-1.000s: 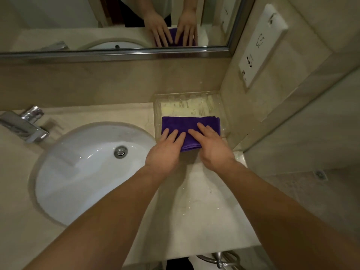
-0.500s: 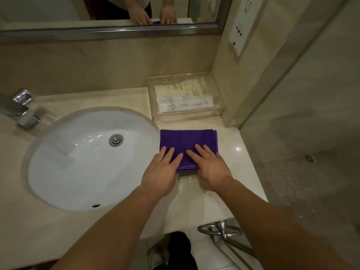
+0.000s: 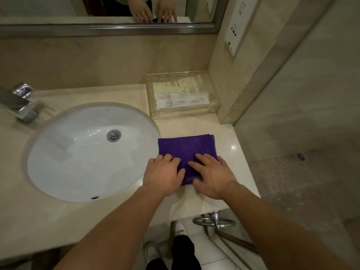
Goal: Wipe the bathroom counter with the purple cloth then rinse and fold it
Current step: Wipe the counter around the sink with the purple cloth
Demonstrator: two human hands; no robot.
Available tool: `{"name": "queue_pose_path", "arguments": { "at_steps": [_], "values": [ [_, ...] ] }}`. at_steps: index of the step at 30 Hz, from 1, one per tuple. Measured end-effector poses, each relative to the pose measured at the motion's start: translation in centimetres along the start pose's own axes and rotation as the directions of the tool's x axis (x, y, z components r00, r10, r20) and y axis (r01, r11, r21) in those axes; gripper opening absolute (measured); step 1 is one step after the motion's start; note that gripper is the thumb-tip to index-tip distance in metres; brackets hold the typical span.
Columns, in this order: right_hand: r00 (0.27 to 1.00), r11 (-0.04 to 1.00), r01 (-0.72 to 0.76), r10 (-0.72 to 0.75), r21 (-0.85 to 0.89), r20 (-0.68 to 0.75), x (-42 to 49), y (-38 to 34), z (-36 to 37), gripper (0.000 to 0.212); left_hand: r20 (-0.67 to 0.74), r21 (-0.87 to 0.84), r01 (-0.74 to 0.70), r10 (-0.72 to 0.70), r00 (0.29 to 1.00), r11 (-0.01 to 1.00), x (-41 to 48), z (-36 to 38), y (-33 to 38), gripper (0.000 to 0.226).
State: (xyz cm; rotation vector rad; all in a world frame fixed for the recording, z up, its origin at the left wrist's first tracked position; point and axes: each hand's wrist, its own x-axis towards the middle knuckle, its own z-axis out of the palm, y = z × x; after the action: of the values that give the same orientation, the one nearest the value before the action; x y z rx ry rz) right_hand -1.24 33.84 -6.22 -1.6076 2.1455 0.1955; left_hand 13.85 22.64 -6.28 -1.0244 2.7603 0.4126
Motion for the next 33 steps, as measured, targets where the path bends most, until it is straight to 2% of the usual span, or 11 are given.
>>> {"name": "queue_pose_path", "arguments": {
  "at_steps": [4,6,9,12,33],
  "values": [
    [0.96,0.994,0.01,0.021,0.106,-0.28,2.2,-0.4,0.0,0.058,-0.187,-0.023,0.006,-0.01,0.982,1.0,1.8,0.9,0.7,0.053],
    [0.942,0.992,-0.012,0.054,0.126,-0.332,3.8,-0.5,0.8,0.056,-0.172,-0.021,0.002,-0.005,0.985,1.0,2.8,1.8,1.1,0.06],
    [0.956,0.99,-0.089,0.116,0.109,-0.27,5.0,-0.4,3.0,0.058,-0.093,-0.013,0.045,-0.046,0.995,0.999,3.8,4.0,1.1,0.062],
    [0.949,0.985,-0.126,0.156,0.121,-0.276,5.4,0.0,4.6,0.059,-0.127,-0.001,0.079,-0.079,0.989,0.997,4.1,5.9,0.8,0.062],
    [0.93,0.986,-0.113,0.148,0.12,-0.338,13.0,2.5,1.5,0.06,-0.189,-0.005,0.119,-0.117,0.975,0.993,12.1,4.3,-0.7,0.064]
  ]
}}
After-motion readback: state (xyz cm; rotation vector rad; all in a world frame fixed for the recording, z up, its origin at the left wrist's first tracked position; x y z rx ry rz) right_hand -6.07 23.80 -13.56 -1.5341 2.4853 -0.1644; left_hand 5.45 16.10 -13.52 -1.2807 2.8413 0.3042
